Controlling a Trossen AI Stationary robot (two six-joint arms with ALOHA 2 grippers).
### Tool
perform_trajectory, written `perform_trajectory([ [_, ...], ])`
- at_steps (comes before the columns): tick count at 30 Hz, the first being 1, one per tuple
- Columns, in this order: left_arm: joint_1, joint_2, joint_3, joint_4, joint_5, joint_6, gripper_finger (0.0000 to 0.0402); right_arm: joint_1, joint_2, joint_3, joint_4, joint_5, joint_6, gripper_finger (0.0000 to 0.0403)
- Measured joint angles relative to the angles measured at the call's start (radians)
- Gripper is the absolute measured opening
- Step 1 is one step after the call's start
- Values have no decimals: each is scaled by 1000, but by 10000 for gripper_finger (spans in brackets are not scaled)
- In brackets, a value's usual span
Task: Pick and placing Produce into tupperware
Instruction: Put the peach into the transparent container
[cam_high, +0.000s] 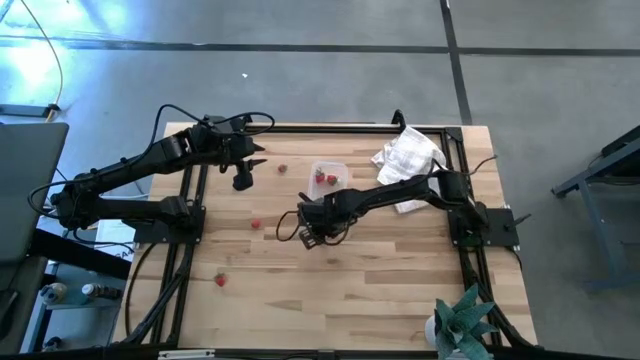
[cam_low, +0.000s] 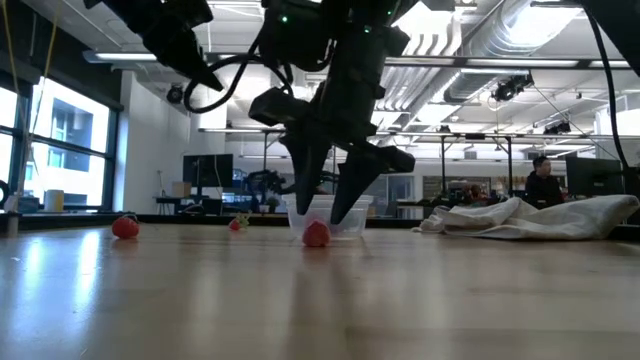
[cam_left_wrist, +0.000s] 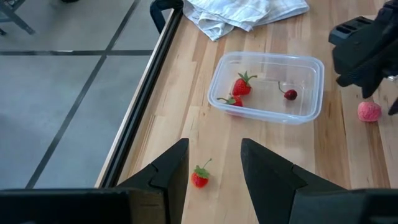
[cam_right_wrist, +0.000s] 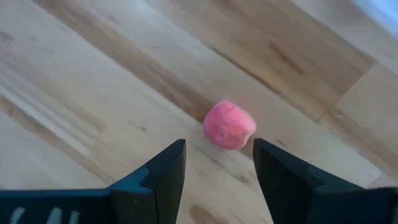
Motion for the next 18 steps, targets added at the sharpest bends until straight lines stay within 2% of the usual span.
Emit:
perform_trajectory([
  [18,0,0,0,0,0,0,136,-43,14,0,5,-14,-47,180],
])
